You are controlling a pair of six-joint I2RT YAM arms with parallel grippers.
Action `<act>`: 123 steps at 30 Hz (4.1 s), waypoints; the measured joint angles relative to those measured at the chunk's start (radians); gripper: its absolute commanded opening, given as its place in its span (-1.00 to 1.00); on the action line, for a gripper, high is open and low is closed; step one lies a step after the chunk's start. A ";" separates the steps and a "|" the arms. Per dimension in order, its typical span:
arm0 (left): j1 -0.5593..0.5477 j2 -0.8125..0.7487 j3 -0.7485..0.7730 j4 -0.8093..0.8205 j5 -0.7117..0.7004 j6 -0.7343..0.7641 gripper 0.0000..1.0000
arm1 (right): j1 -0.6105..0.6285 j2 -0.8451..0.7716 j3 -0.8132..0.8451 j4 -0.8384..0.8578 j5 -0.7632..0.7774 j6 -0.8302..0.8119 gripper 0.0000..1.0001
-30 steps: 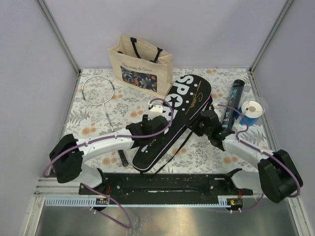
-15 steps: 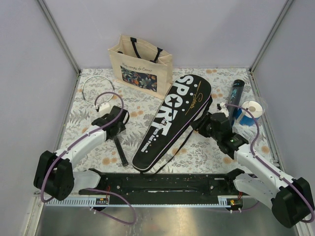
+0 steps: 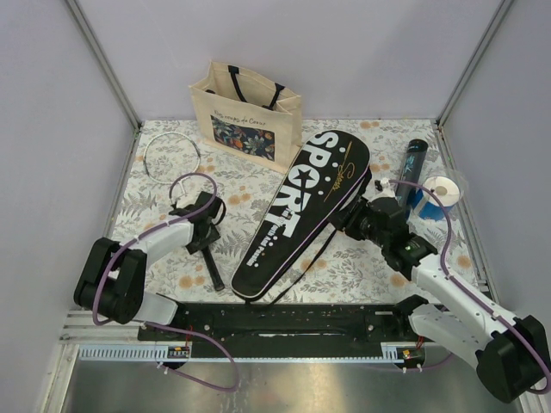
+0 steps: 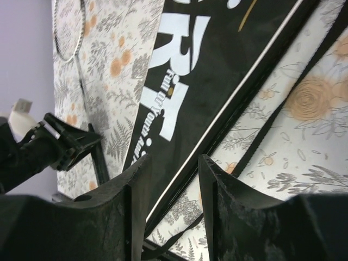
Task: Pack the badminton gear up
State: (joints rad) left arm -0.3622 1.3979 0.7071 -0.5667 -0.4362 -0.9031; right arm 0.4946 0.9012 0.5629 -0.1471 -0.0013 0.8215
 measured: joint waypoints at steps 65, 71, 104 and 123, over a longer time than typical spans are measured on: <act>0.020 -0.698 -0.362 0.113 0.341 -0.098 0.20 | 0.477 1.391 1.060 0.264 -0.411 0.025 -1.00; 0.018 -0.774 -0.303 0.069 0.397 0.006 0.49 | 0.475 1.343 0.980 0.344 -0.421 0.064 -1.00; 0.014 -0.851 0.128 -0.018 0.584 0.319 0.47 | 0.063 0.198 0.256 0.518 -0.336 0.142 -1.00; -0.617 -0.248 0.117 0.209 0.320 0.479 0.39 | -0.097 -0.190 -0.147 0.235 -0.240 0.118 -1.00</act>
State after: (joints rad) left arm -0.9791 1.1500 0.8246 -0.3573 -0.1162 -0.4240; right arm 0.3973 0.7113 0.4160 0.0875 -0.2413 0.9398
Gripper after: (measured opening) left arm 0.702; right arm 0.057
